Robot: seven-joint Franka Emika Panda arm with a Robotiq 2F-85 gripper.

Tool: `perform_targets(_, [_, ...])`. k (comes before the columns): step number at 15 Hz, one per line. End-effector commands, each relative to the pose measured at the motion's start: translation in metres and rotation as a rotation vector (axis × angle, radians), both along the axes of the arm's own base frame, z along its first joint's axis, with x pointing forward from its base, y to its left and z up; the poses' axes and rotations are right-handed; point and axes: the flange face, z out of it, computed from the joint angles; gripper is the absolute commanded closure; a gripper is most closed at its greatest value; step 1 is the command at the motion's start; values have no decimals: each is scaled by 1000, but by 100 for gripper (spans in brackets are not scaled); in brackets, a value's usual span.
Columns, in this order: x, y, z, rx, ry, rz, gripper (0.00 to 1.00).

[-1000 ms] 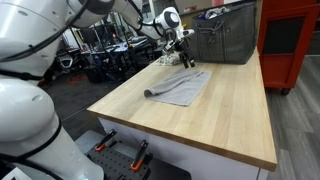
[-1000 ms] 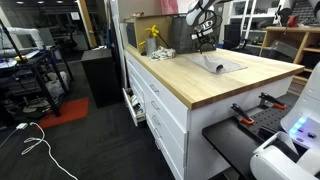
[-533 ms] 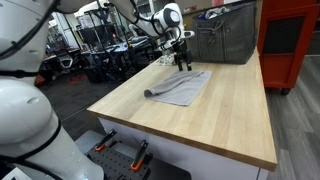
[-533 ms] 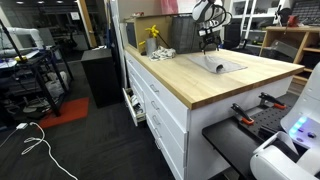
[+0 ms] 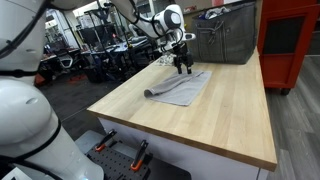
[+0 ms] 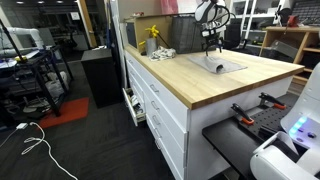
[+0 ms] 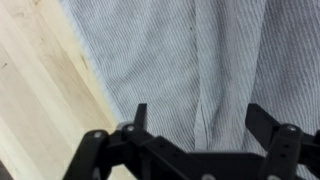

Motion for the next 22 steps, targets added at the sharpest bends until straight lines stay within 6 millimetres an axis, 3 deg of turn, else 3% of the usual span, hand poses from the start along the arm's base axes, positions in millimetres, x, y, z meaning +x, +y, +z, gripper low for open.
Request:
perform_targets(1, [0, 0, 1, 0, 1, 0, 0])
perform_targets(10, [-5, -6, 1, 12, 5, -29, 0])
perform_targets(16, [-33, -9, 0, 145, 35, -127, 0])
perform_targets(22, [-65, -27, -4, 290, 1, -253, 0])
